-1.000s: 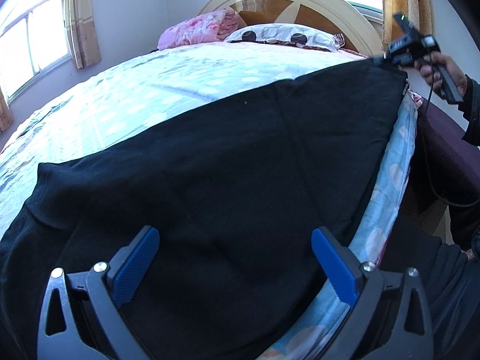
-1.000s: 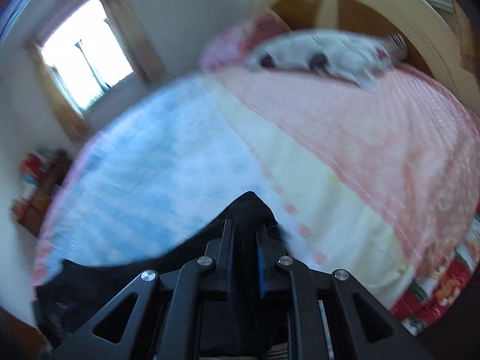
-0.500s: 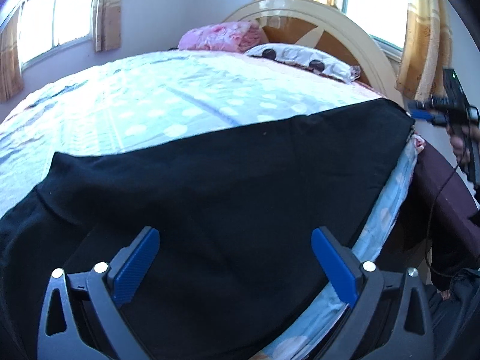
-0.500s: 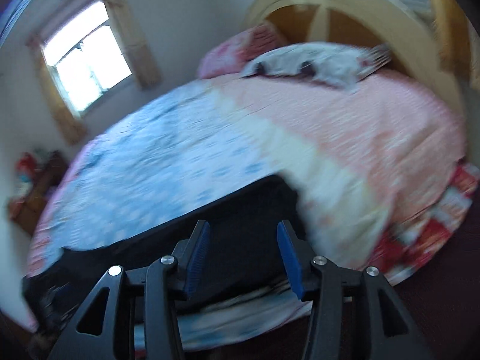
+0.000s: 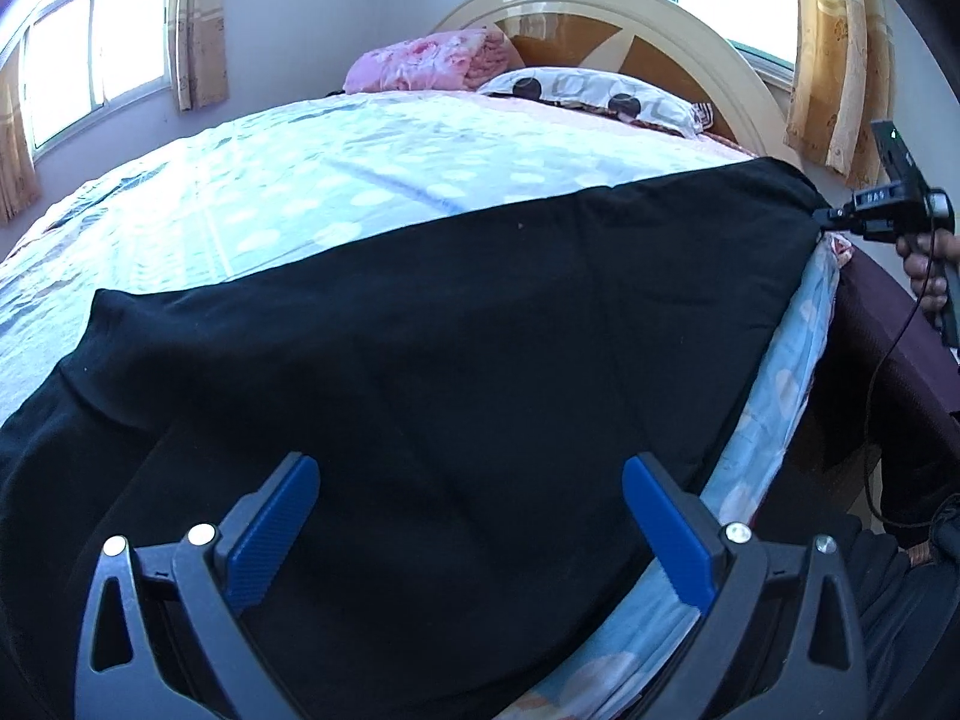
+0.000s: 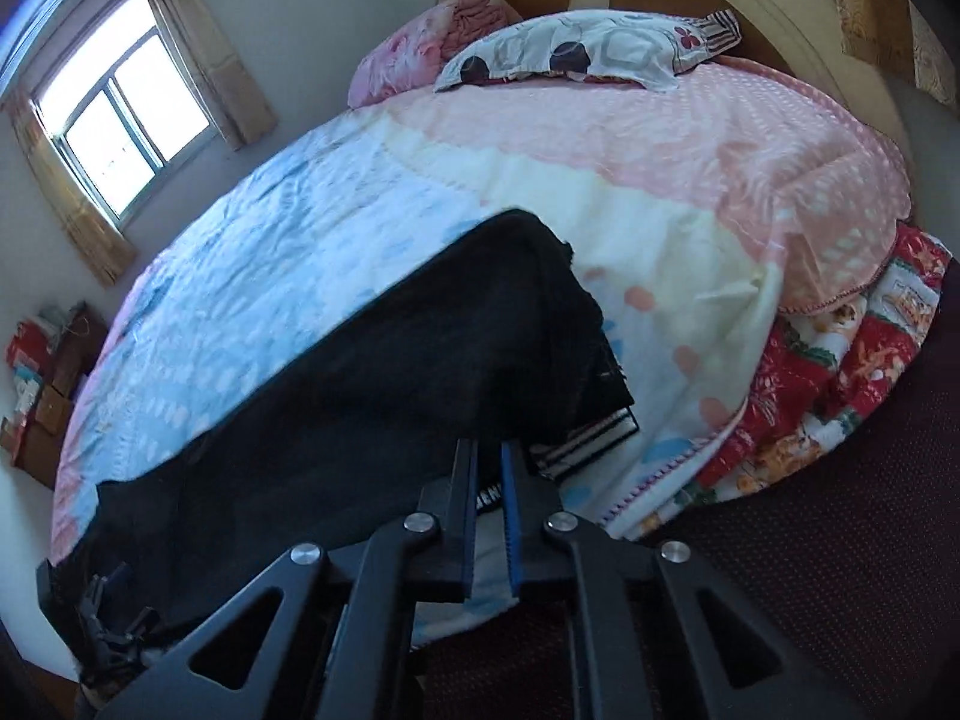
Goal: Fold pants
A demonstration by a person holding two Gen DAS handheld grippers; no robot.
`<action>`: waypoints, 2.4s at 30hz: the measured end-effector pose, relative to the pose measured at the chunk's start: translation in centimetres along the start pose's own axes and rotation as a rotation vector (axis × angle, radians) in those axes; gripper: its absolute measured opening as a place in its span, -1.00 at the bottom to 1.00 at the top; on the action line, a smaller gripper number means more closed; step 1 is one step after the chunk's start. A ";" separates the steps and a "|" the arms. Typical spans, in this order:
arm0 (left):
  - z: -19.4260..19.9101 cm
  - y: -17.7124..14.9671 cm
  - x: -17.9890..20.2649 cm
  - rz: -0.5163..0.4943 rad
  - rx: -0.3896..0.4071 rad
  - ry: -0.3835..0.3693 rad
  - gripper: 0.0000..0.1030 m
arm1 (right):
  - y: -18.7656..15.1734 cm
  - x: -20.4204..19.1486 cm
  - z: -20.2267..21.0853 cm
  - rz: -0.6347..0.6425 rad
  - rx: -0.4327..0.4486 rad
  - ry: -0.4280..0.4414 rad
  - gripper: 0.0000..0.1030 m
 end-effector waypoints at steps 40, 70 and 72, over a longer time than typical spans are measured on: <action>-1.6 6.9 -2.8 0.114 -0.019 0.053 1.00 | -1.0 3.2 4.9 -0.248 0.149 0.142 0.13; -2.9 6.9 -0.7 0.205 -0.032 -0.048 1.00 | 0.6 -4.8 7.3 0.022 0.242 0.247 -0.69; -1.8 6.6 -1.3 0.257 -0.001 -0.083 1.00 | -0.9 -9.3 7.7 0.166 0.223 0.288 -0.69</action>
Point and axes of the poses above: each gripper's, at about its wrist camera, not at the fingertips, and z roughly against the way its jaws point, x to its right, y to its top, the point moved 4 cm from there along -z, roughly the way its jaws point, and after that the axes turned 8 degrees about -z, right-handed, at the moved point
